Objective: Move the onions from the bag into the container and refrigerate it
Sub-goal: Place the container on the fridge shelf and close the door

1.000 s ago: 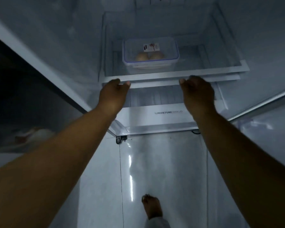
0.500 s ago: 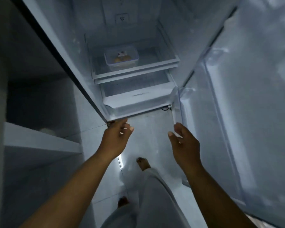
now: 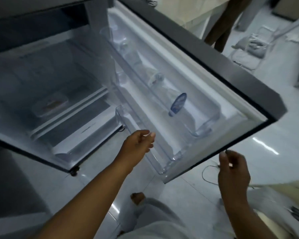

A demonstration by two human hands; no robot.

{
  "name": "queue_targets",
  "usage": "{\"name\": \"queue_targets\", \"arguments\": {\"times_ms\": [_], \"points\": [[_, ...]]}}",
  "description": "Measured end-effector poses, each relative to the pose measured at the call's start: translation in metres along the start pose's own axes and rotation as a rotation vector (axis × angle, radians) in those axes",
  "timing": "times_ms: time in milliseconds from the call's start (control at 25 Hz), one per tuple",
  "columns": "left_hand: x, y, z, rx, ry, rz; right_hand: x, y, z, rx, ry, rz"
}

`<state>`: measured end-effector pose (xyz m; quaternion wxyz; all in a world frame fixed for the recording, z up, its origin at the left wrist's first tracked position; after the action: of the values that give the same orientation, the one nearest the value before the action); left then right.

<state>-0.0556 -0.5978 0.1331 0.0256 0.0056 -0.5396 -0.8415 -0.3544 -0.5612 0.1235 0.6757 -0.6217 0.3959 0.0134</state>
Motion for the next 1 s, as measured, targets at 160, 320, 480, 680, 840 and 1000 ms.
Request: {"name": "queue_targets", "arguments": {"times_ms": [160,320,480,680,840,1000], "points": [[0.042,0.048,-0.003,0.016,-0.104,0.094,-0.010,-0.034,-0.021,-0.079,-0.064,-0.151],[0.051,0.056,0.004,-0.076,-0.067,0.151,-0.007,-0.034,-0.007,-0.109,-0.067,-0.186],[0.042,0.045,0.021,-0.106,-0.060,0.191,-0.003,-0.035,0.023,-0.167,-0.104,-0.133],[-0.014,0.033,0.049,-0.069,0.055,0.244,0.002,-0.045,0.066,-0.371,-0.197,-0.083],[-0.068,0.025,0.086,0.024,0.244,0.209,0.009,-0.103,0.069,-0.527,-0.270,-0.239],[-0.115,0.016,0.136,0.143,0.515,0.103,0.036,-0.191,0.083,-0.951,-0.405,-0.298]]}}
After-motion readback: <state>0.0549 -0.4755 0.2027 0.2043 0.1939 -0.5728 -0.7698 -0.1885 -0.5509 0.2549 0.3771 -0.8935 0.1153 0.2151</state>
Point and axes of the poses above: each hand's wrist, its own z-axis away from the middle knuckle, its own x-axis out of the palm, y = z × x, the point moved 3 cm from there along -z, towards the middle knuckle, and after that the axes turned 4 degrees about z, right-handed, at the moved point
